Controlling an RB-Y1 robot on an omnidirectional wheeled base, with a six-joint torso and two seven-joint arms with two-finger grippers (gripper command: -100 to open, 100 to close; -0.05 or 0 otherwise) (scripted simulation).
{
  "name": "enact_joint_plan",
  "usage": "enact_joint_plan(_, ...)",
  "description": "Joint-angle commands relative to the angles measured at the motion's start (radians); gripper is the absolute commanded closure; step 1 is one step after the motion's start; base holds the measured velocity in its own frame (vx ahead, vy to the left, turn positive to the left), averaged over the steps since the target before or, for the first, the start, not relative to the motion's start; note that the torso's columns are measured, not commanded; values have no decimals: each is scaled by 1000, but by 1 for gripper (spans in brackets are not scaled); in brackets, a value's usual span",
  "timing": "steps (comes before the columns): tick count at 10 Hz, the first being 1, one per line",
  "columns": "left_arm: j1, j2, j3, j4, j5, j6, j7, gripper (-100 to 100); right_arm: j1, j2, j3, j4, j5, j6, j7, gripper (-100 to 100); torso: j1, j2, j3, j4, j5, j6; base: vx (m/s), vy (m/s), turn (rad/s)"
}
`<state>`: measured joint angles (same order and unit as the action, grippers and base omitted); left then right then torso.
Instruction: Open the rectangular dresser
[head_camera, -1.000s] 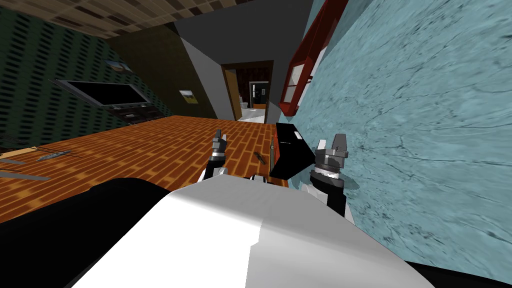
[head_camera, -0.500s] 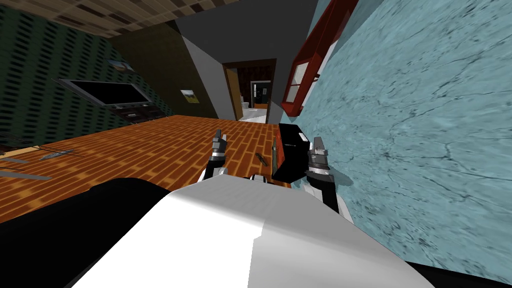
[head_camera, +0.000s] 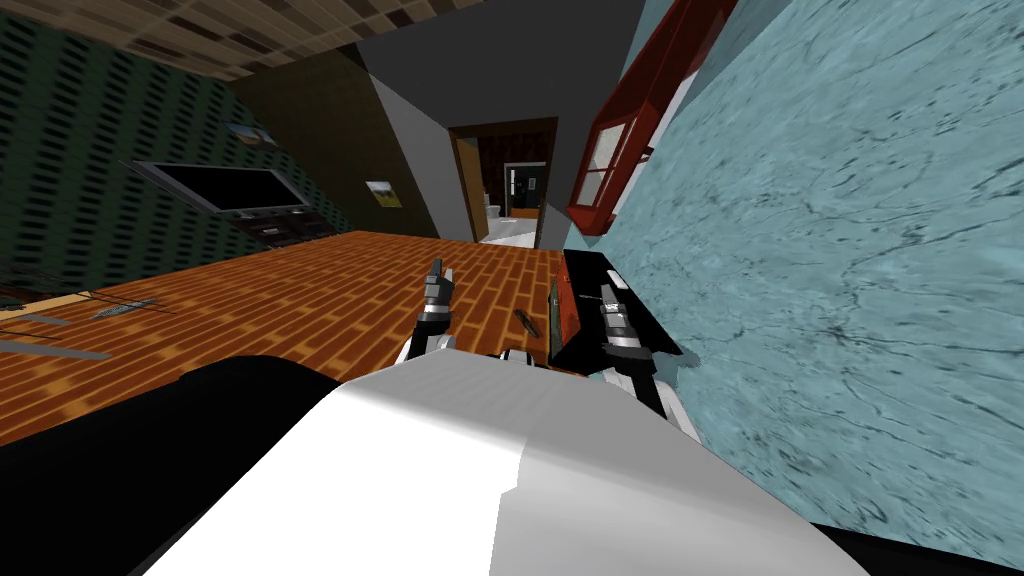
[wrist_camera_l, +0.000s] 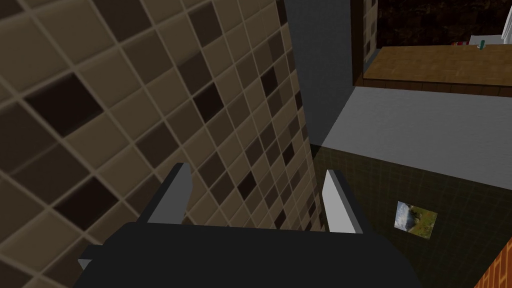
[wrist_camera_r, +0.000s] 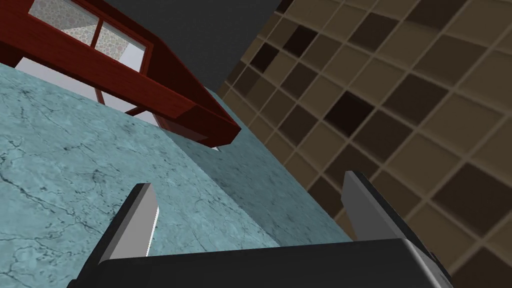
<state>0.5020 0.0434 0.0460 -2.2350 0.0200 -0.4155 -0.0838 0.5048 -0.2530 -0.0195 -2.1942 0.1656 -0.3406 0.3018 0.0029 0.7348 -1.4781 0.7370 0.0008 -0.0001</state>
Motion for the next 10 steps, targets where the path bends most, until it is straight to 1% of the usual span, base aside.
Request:
enact_joint_plan(1, 0, 0, 0, 0, 0, 0, 0, 0, -14, -67, 12, 85, 66, 36, 61, -100, -1, 2, 1, 1, 0, 0, 148, 120, 42)
enact_joint_plan(7, 0, 0, 0, 0, 0, 0, 0, 0, -49, -228, 53, 281, 238, 134, 215, -100, -4, 3, 2, 1, -1, 0, 164, 142, 46)
enact_joint_plan(8, 0, 0, 0, 0, 0, 0, 0, 0, -49, -228, 53, 292, 238, 134, 215, -100, -4, 3, 2, 1, -1, 0, 109, 91, 12)
enact_joint_plan(10, 0, 0, 0, 0, 0, 0, 0, 0, -64, -287, 68, 358, 298, 170, 268, -100, -5, 6, 4, 2, -1, 0, 111, 87, 46)
